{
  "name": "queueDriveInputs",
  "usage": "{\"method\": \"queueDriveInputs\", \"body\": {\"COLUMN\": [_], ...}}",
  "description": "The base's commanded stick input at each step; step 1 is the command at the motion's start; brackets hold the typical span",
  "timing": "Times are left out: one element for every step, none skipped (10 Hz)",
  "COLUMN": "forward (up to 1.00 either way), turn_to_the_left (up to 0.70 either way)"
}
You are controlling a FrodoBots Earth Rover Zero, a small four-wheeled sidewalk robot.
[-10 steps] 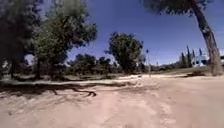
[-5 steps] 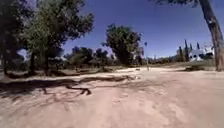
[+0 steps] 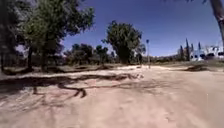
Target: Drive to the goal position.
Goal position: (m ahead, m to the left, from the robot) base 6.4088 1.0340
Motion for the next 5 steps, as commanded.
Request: {"method": "queueDriveInputs", "body": {"forward": [0.85,0.85,0.85,0.85,0.85], "turn_to_the_left": [0.00,0.00,0.00,0.00,0.00]}}
